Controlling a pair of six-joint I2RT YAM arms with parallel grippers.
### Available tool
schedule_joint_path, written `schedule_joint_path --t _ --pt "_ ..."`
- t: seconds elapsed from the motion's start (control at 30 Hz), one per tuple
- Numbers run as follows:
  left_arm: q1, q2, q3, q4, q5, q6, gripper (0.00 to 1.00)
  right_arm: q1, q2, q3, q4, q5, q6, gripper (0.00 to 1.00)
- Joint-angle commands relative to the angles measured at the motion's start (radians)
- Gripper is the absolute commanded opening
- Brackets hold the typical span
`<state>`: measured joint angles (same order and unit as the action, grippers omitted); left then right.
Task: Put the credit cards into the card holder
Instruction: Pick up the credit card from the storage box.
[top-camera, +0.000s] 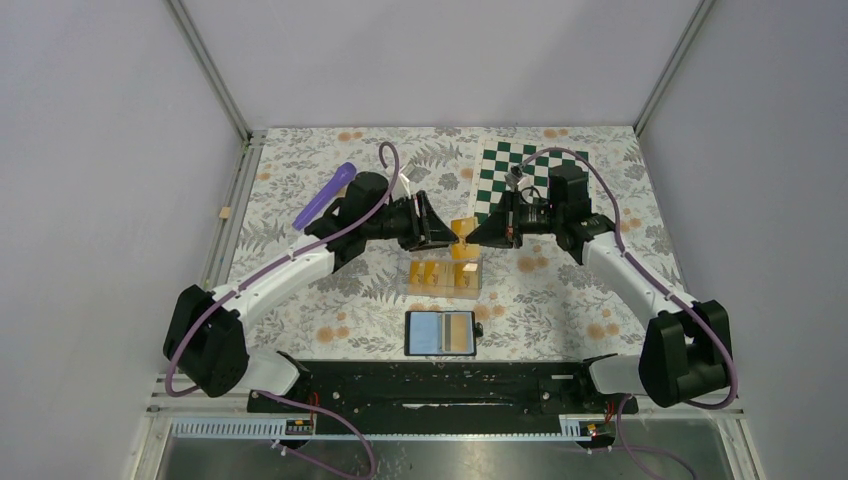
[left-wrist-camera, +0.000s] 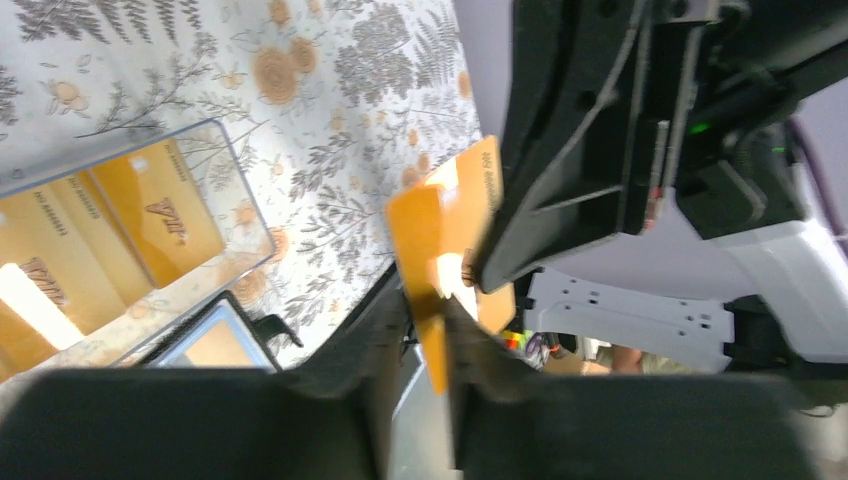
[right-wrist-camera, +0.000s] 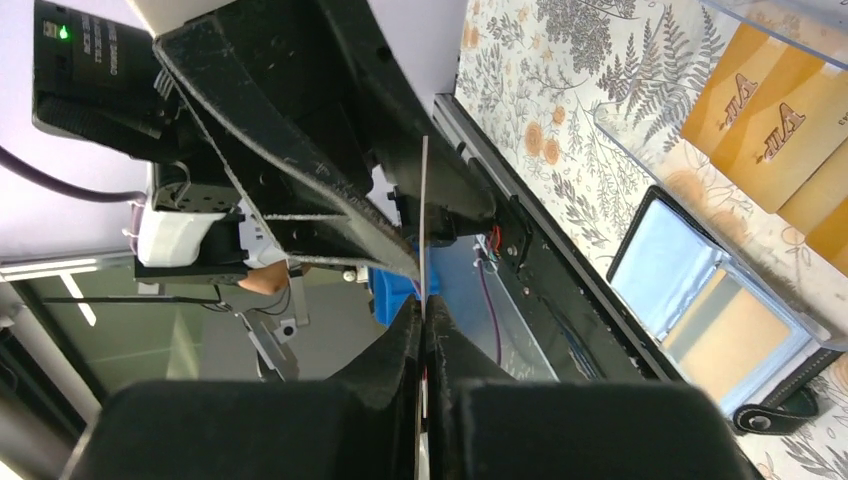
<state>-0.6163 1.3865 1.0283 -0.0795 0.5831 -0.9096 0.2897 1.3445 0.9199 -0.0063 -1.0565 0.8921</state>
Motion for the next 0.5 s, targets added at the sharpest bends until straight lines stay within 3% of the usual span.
schedule_joint_path --t 0.0,0.23,0.47 --pt "0.000 -0.055 0.044 -0.064 -0.091 0.069 0.48 0.008 -0.043 0.046 -0.079 -0.008 -0.092 0.00" --pt "0.001 -0.110 0.013 -0.124 -0.176 0.104 0.60 0.008 -0.057 0.039 -0.188 -0.008 -0.193 0.00" --pt "0.001 -0.151 -0.056 -0.244 -0.172 0.136 0.54 0.020 -0.077 0.021 -0.367 0.074 -0.334 0.00"
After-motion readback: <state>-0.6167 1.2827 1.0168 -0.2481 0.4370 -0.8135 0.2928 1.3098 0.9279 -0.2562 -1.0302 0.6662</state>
